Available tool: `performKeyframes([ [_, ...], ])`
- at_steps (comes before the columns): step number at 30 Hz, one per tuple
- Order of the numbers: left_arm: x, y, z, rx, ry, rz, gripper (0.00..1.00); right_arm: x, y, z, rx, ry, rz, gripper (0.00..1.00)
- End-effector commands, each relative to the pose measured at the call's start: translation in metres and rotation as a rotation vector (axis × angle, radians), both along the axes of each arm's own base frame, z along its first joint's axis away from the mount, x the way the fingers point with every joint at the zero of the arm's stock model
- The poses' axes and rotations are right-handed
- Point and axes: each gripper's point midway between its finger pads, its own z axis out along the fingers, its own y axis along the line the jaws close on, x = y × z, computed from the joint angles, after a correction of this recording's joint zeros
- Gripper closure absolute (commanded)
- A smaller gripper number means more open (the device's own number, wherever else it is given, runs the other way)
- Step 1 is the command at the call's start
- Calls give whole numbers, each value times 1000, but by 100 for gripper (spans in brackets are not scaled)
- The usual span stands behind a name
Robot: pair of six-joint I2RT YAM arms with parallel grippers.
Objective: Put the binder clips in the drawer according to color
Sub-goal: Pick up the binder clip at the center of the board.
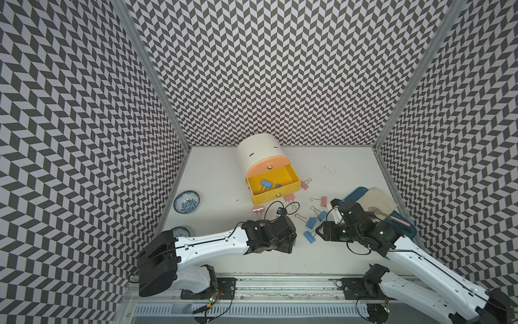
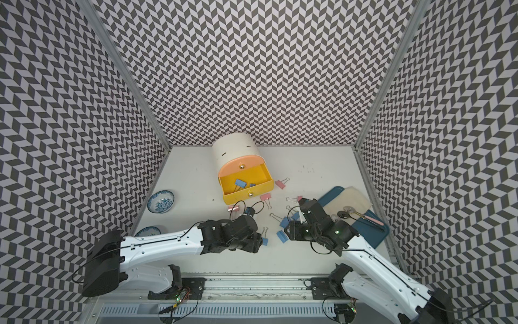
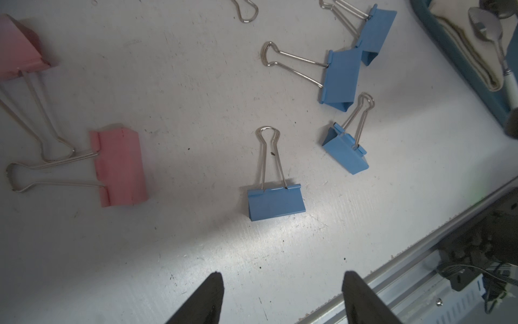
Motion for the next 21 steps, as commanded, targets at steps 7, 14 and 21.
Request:
performKeyframes([
  [7,8,-18,-29,80,-27,-45,27,-6,-5,4,3,-19,1,48],
  [14,14,-34,-38,110,-32,-74,27,-8,-5,5,10,-21,1,48],
  [21,16,-40,-50,137,-18,-86,27,-7,-7,8,6,-28,-3,48],
])
